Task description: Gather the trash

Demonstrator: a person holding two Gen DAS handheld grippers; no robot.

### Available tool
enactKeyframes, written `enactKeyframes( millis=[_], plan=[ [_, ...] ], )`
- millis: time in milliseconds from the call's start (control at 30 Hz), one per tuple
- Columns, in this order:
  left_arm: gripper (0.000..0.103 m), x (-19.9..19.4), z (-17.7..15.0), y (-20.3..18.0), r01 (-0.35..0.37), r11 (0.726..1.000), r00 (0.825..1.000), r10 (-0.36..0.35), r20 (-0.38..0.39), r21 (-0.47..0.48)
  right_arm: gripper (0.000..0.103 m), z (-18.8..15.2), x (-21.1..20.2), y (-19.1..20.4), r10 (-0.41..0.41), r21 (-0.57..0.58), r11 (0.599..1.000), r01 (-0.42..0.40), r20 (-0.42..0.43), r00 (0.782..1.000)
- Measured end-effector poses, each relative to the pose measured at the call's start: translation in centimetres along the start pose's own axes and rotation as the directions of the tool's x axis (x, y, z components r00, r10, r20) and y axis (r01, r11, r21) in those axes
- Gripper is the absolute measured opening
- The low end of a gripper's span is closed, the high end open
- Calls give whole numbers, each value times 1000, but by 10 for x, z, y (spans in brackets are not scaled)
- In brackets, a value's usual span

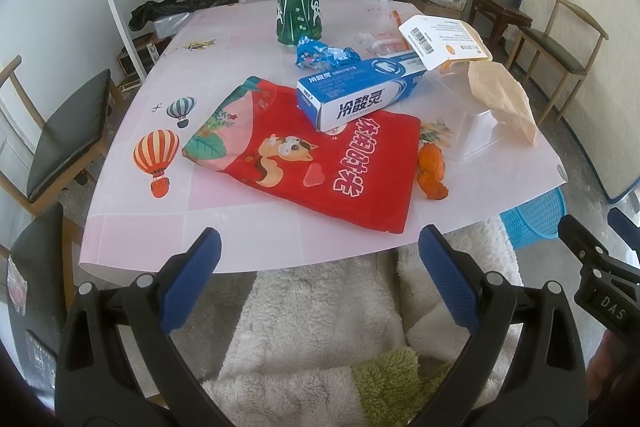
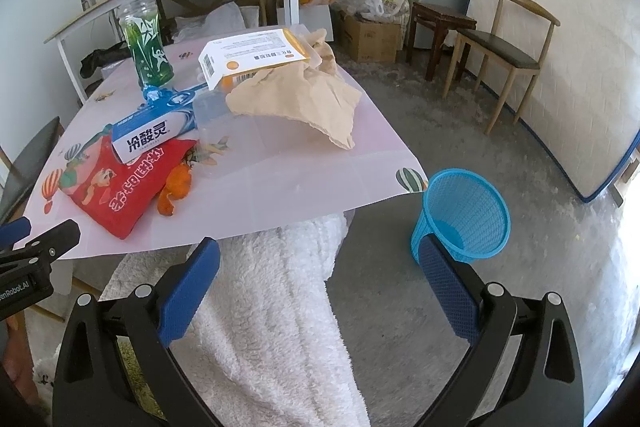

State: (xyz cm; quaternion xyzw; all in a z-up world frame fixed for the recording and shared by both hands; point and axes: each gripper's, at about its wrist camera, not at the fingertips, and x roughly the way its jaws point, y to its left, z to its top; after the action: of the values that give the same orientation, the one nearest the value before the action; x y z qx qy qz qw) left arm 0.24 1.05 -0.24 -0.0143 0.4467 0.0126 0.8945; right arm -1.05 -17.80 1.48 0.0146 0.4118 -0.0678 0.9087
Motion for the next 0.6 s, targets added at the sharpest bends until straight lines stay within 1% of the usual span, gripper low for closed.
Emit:
enactKeyframes(
  millis=[400,500,600],
  plan=[
    [95,6,-4,5,3,1000,1000,-3,-18,11,97,1,5,-6,-2,30,1000,3,-22,1000],
    [95,12,0,0,14,1000,999,-13,-32,26,97,1,7,-9,-4,42,999,5,-23,1000],
    [95,12,5,2,30,999,999,-29,-26,34,97,2,8,-13,-7,54,998,8,-15,1000]
  ],
)
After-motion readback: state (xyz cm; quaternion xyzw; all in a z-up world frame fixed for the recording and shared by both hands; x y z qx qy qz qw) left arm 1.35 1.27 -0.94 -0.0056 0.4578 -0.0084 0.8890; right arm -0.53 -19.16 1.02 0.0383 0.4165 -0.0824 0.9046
